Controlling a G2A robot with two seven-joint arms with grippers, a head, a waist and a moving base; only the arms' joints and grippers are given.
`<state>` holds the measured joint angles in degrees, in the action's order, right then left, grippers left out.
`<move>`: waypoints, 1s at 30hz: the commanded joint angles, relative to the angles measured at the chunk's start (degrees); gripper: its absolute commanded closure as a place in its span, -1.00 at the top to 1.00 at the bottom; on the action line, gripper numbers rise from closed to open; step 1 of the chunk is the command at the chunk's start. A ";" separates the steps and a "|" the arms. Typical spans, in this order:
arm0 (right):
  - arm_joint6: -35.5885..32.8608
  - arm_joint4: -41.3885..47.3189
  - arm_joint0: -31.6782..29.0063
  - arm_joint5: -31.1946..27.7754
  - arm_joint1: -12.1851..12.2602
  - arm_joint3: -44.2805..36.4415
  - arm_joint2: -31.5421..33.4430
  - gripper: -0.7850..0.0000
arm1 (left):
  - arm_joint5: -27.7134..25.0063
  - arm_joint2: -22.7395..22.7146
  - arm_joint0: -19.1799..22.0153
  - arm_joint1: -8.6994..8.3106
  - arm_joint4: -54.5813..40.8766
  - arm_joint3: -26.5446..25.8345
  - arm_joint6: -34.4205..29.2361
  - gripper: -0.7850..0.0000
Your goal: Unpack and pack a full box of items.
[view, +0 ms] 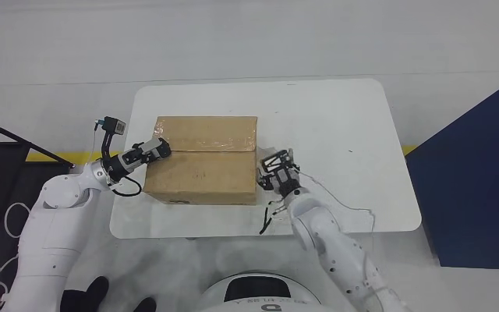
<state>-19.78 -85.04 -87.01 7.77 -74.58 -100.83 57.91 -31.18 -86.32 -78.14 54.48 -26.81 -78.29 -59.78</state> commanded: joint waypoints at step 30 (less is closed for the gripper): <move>27.96 7.27 -1.28 26.85 -4.92 -1.27 -2.99 1.00 | 0.00 0.00 0.00 0.00 0.00 0.00 0.00 1.00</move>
<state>9.22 -76.19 -88.20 32.88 -79.37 -100.93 55.53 -31.18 -86.32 -78.14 54.48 -26.81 -78.29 -59.78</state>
